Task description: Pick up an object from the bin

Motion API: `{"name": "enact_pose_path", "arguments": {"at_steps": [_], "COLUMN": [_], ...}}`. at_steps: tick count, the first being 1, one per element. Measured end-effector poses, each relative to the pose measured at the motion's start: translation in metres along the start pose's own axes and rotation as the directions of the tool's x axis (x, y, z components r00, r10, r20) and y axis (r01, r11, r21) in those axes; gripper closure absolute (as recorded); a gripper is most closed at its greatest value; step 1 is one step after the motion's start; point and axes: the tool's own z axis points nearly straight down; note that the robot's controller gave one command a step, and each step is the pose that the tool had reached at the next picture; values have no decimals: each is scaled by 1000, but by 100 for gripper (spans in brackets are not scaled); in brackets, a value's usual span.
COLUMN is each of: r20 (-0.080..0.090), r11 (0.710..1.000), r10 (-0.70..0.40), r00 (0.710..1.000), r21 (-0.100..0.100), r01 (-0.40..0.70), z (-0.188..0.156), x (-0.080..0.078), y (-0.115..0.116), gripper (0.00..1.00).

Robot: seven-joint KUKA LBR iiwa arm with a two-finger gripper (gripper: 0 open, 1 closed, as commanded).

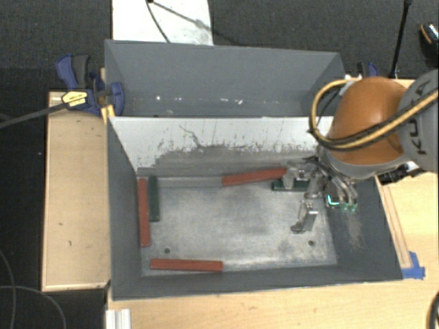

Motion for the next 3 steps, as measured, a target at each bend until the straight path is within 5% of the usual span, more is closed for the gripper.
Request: {"name": "enact_pose_path", "arguments": {"at_steps": [1, 2, 3], "r20": [6, 6, 7], "r11": [974, 918, 885], "r10": [225, 397, 466], "r00": [974, 918, 885], "r21": [0, -4, -6], "r01": [-225, -396, -466], "z": [95, 97, 92], "x": [-56, -59, -58], "y": [-45, 6, 83], "gripper": [0, 0, 0]}}
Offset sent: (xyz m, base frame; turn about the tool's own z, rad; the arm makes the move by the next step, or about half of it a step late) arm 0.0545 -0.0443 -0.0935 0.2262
